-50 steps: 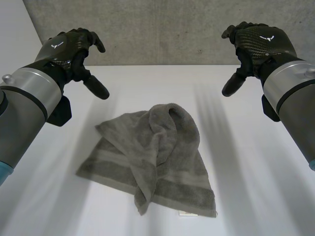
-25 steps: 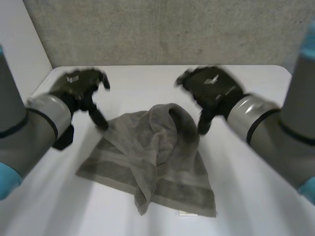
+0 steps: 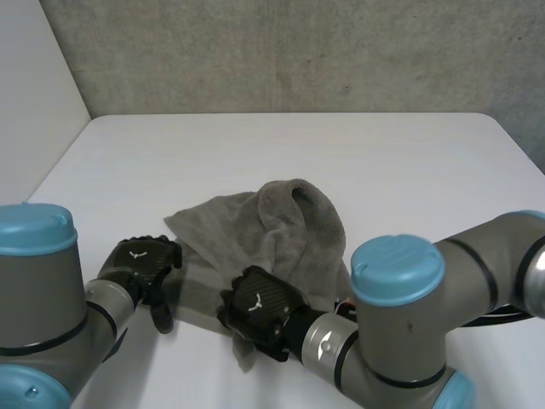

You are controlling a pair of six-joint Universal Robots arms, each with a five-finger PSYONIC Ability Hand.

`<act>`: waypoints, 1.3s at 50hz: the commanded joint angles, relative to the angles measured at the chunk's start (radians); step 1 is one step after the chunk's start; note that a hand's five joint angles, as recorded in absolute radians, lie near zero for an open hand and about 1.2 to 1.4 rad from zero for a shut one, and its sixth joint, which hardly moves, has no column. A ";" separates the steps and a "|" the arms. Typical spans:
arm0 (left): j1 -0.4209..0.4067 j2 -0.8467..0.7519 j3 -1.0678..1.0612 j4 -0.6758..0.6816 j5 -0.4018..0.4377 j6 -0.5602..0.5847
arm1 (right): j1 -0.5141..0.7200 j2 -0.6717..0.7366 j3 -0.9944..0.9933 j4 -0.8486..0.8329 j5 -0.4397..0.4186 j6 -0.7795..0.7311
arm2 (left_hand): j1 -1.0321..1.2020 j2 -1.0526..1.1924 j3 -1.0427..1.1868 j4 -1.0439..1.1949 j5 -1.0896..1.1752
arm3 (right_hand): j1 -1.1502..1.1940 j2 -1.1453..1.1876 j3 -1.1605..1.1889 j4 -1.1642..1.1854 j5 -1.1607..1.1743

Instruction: Fold the towel.

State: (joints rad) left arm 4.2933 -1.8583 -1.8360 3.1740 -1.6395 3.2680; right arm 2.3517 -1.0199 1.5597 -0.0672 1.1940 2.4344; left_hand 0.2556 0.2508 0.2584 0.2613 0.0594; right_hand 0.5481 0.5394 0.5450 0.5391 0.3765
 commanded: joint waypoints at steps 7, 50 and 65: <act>-0.004 -0.076 -0.016 0.116 -0.002 0.015 | 0.000 0.040 -0.010 -0.095 0.006 0.031 | -0.019 -0.014 -0.021 -0.024 0.003 | 0.848 0.857 0.851 0.857 0.845; -0.026 -0.128 -0.014 0.175 0.000 0.016 | -0.380 -0.051 -0.139 -0.217 0.378 0.360 | 0.914 0.919 0.912 0.909 0.936 | 0.848 0.857 0.851 0.857 0.845; -0.026 -0.128 -0.016 0.178 0.001 0.016 | -0.482 -0.055 -0.185 -0.207 0.380 0.360 | 1.141 1.145 1.138 1.135 1.162 | 0.848 0.857 0.851 0.857 0.845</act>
State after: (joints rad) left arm 4.2675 -1.9886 -1.8499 3.3516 -1.6385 3.2843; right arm 1.9122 -1.0774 1.4013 -0.2784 1.5725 2.7951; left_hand 1.2718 1.3455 1.3422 1.3536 1.0979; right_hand 1.3155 1.3006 1.3347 1.3412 1.1555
